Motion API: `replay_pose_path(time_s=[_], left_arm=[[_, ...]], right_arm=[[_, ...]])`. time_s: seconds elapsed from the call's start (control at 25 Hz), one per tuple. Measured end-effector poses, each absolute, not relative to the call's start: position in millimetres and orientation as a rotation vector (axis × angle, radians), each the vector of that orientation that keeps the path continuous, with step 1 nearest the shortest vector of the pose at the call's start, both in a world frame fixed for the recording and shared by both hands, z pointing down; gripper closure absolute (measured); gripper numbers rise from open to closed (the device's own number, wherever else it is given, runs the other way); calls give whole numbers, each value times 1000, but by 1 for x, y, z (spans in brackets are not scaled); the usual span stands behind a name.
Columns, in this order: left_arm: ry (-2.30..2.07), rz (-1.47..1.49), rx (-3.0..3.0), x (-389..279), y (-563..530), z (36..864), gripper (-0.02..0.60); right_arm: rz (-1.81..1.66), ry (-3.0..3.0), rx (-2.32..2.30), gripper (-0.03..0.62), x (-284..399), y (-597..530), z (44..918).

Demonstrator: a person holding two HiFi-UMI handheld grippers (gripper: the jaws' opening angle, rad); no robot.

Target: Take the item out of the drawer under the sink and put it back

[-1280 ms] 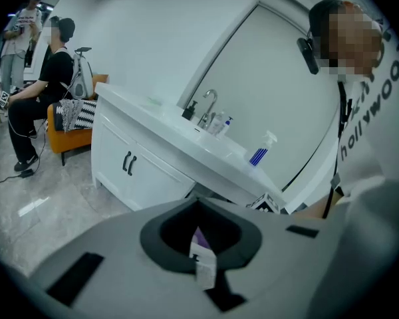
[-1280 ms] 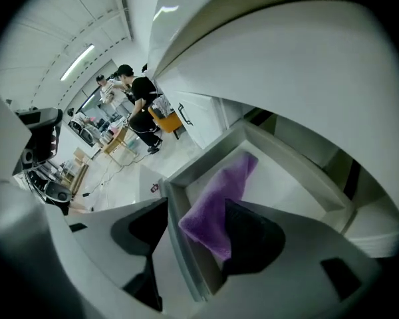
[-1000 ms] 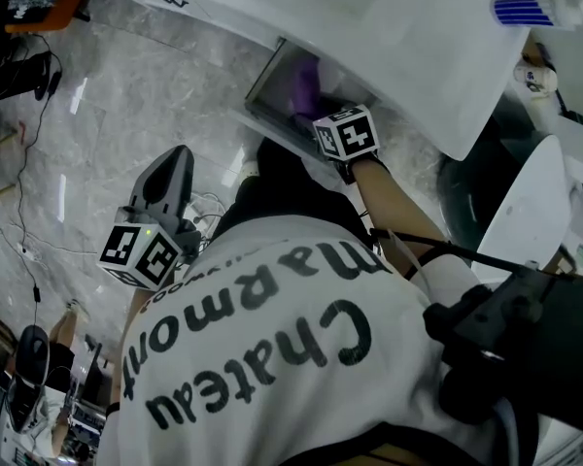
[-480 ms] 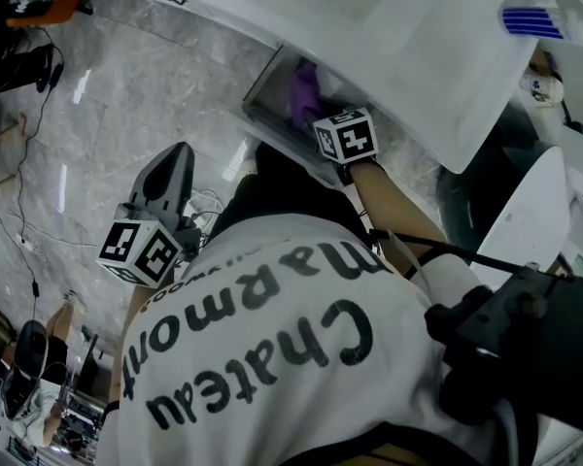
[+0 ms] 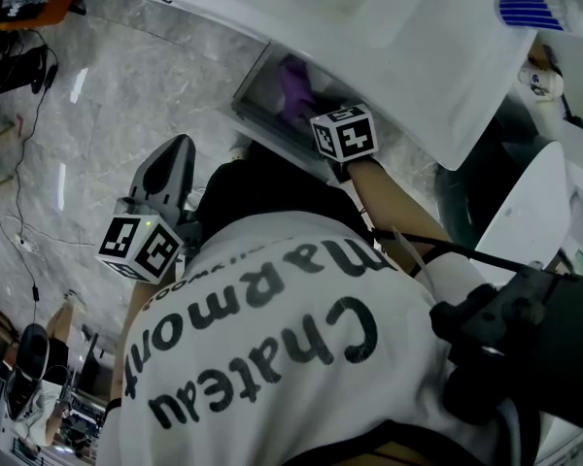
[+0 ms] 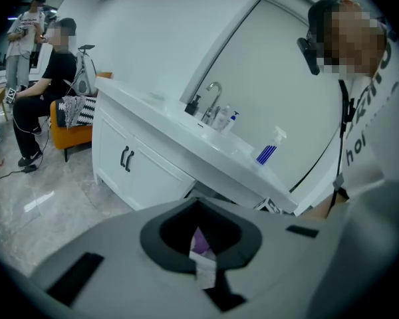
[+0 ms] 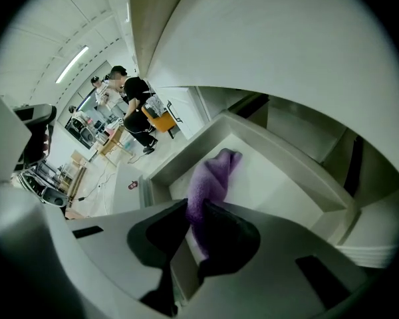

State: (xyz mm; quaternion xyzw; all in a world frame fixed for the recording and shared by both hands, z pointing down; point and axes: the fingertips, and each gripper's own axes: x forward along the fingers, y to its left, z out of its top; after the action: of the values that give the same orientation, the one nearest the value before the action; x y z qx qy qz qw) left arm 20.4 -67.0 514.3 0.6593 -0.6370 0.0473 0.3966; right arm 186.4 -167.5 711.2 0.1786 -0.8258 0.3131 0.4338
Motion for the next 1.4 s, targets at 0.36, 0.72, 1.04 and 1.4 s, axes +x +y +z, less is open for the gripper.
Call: replay_pose_path(time_s=[0.36, 0.72, 1.04, 1.4], left_arm=[[-1545, 115, 1717, 18, -71, 520, 572], [-1418, 164, 1864, 13, -93, 509, 572], [-1330, 213, 1950, 2, -99, 500, 572], [-1252, 248, 2030, -17, -102, 495, 572]], right_arm=[[758, -2071, 519, 537, 189, -164, 697], [717, -2064, 635, 539, 192, -158, 677], [682, -2056, 726, 540, 196, -154, 653], [645, -2074, 826, 539, 191, -141, 616]])
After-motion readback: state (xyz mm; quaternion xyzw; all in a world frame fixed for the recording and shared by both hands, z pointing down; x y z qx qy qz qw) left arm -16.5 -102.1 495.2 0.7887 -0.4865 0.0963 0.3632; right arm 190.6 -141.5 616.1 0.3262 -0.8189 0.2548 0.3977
